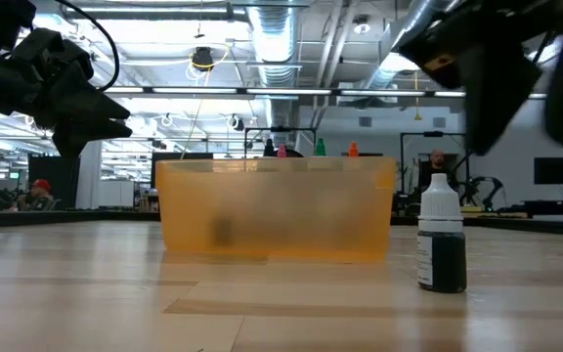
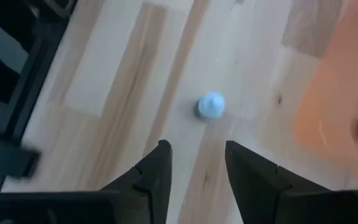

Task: Pick & Place food coloring
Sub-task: Put the small green food coloring bottle into the orange bin

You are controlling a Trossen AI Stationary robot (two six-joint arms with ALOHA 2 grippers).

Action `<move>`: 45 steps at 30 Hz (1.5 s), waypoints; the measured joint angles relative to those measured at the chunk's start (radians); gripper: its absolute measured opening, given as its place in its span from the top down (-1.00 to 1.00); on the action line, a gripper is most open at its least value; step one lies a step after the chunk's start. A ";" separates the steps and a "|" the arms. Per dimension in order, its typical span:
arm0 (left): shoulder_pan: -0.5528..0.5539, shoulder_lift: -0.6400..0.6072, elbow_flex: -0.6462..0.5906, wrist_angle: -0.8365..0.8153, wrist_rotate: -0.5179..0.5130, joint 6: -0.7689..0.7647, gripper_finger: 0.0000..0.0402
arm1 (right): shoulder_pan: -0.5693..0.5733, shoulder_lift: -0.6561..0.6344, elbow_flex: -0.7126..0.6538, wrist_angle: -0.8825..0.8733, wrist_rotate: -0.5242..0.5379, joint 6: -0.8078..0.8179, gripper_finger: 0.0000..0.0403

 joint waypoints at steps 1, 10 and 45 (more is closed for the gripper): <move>0.000 0.000 0.000 0.000 0.000 0.000 0.16 | -0.006 0.010 0.000 0.029 -0.002 0.002 0.30; 0.000 0.000 0.000 -0.003 0.001 0.000 0.16 | -0.049 0.080 0.001 0.107 -0.045 0.009 0.28; 0.000 0.000 0.000 -0.004 0.001 0.003 0.16 | -0.068 0.110 0.001 0.170 -0.052 0.034 0.40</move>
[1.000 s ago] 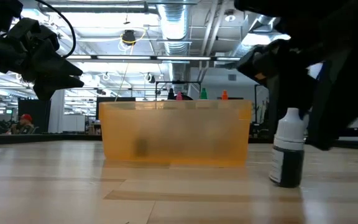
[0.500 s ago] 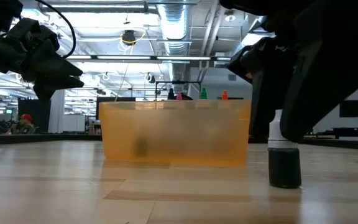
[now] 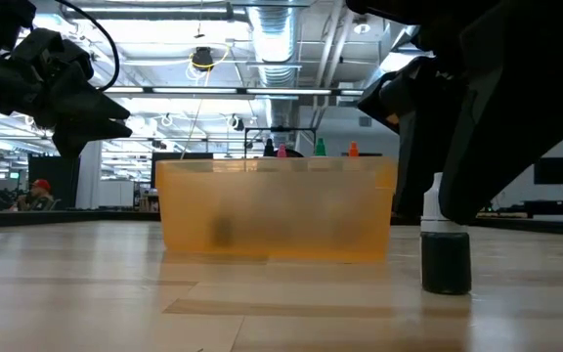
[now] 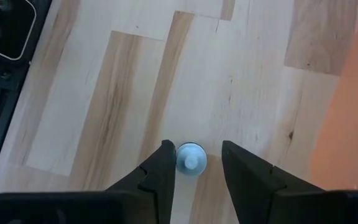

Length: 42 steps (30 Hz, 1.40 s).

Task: Pick & Place food coloring
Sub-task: Put the small green food coloring bottle into the orange bin

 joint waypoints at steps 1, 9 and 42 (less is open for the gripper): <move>0.000 0.000 0.000 0.000 0.000 0.000 0.16 | 0.000 0.000 0.000 0.000 0.000 0.000 0.40; 0.000 0.000 0.000 0.002 0.000 0.000 0.16 | 0.001 0.000 0.000 -0.013 -0.002 0.000 0.40; 0.000 0.000 0.000 0.004 0.000 -0.002 0.16 | 0.000 0.001 0.000 -0.024 0.001 0.000 0.69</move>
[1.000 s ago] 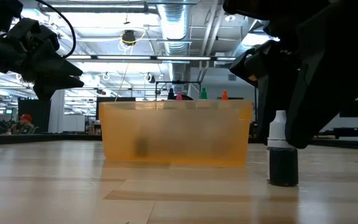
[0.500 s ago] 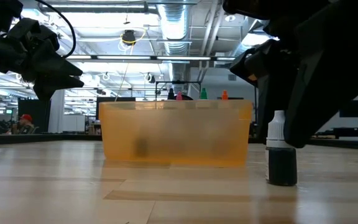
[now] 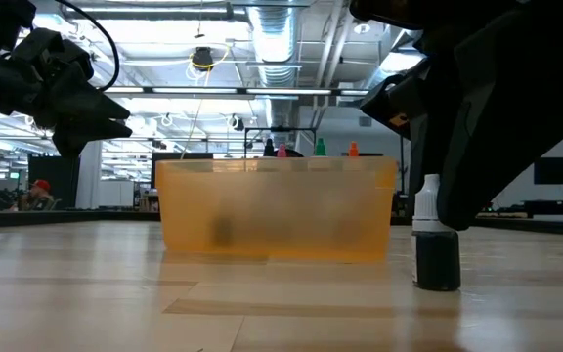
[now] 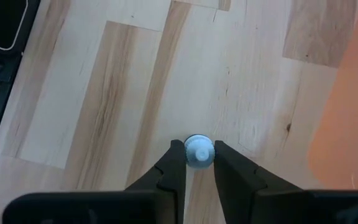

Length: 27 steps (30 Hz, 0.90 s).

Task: Pick & Place food coloring
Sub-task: Put the small green food coloring bottle into the orange bin

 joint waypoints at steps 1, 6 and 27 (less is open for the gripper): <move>0.000 0.000 0.000 0.000 0.000 0.000 0.16 | -0.002 0.000 0.000 0.000 0.000 0.000 0.70; 0.000 0.000 0.000 0.000 0.000 0.000 0.16 | -0.016 -0.020 0.000 -0.011 -0.003 0.000 0.70; 0.000 0.000 0.000 0.004 0.000 0.000 0.16 | -0.125 -0.134 0.219 -0.351 0.008 -0.047 0.69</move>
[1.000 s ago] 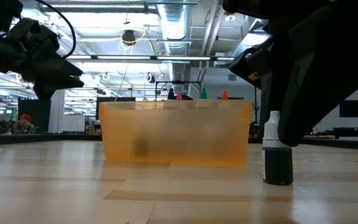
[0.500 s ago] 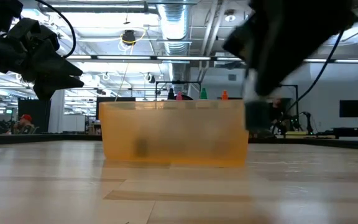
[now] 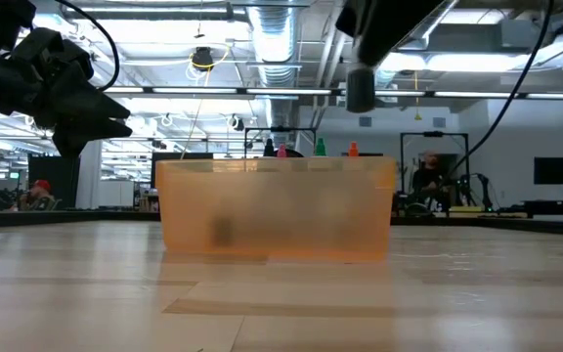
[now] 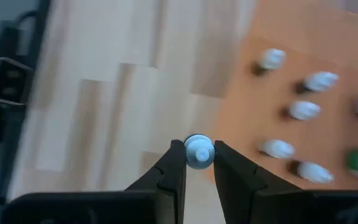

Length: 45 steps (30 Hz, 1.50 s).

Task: Pick & Place food coloring
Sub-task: Put the small green food coloring bottle into the orange bin

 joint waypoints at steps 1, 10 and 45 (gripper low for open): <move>0.000 0.000 0.000 0.002 0.000 0.000 0.16 | -0.014 -0.006 0.000 -0.014 0.006 -0.005 0.69; 0.000 0.000 0.000 0.004 0.000 0.000 0.16 | -0.185 0.005 -0.001 -0.042 0.026 -0.040 0.69; 0.000 0.001 0.000 -0.005 0.000 0.007 0.16 | -0.260 0.200 -0.002 0.042 0.078 -0.067 0.69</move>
